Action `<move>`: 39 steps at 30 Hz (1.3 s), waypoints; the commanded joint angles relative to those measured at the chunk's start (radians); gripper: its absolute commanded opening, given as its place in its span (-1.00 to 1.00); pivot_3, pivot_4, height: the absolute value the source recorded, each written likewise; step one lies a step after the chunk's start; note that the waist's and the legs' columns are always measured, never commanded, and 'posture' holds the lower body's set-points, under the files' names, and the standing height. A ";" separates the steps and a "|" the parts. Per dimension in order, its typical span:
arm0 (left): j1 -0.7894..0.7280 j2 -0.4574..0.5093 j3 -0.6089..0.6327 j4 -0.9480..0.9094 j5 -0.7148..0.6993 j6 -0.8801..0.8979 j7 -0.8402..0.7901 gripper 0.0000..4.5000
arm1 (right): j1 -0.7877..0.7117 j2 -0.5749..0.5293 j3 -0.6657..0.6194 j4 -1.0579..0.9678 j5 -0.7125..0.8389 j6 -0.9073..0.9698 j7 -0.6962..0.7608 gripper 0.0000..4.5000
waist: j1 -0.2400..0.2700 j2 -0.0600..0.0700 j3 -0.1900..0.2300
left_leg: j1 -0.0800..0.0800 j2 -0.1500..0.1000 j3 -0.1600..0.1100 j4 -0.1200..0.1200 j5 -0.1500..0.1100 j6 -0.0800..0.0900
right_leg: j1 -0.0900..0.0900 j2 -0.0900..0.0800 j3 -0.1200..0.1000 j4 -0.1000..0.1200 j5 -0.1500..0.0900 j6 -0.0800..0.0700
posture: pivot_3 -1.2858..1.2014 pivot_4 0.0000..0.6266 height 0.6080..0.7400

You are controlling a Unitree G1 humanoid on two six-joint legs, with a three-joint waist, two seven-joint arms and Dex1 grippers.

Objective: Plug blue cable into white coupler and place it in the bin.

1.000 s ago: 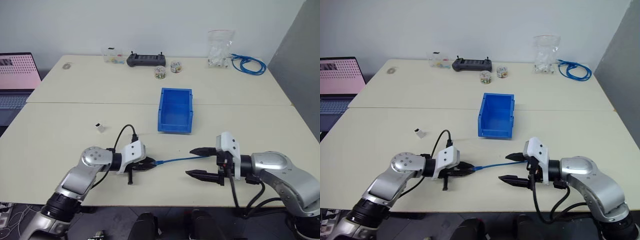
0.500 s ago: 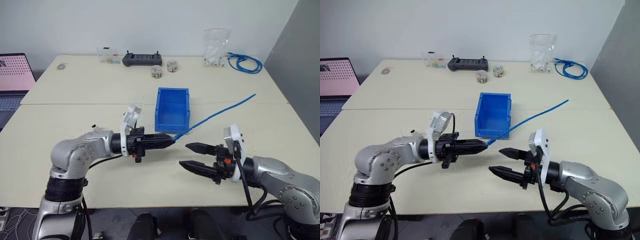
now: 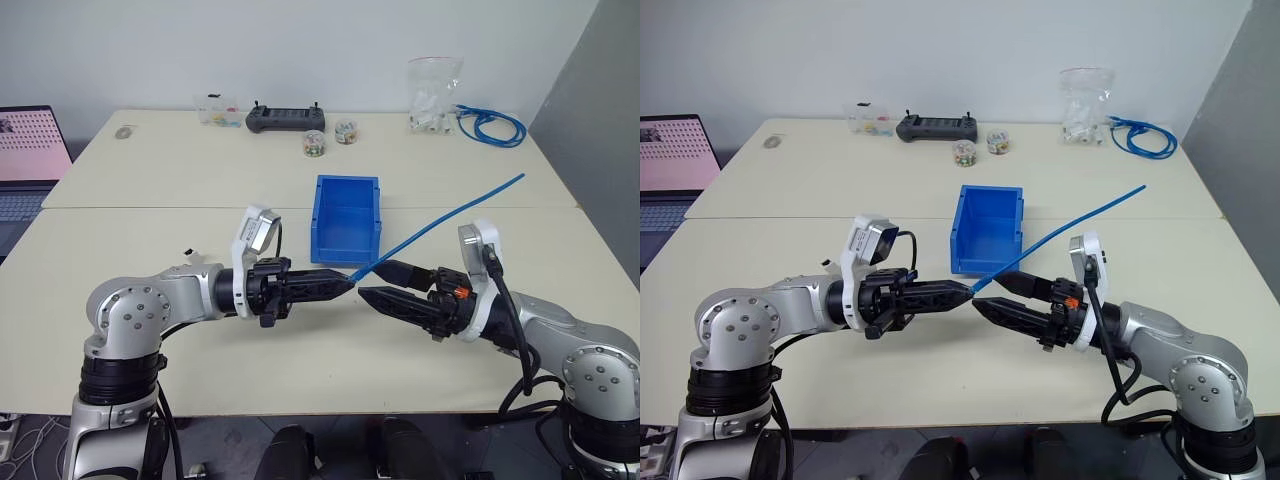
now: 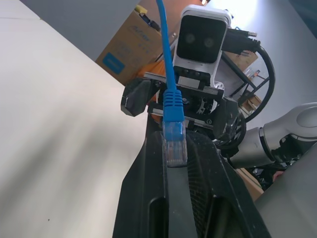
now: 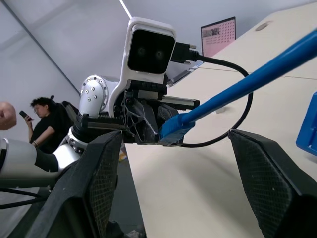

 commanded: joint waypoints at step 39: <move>0.183 0.187 0.029 -0.114 0.035 -0.155 -0.121 0.77 | -0.030 -0.061 0.082 0.075 -0.031 -0.070 0.027 -0.94 | 0.000 0.000 0.000 | -0.002 0.000 0.002 -0.001 0.000 0.000 | -0.003 0.000 0.001 -0.001 0.000 0.000 | 0.03 -0.52 1.00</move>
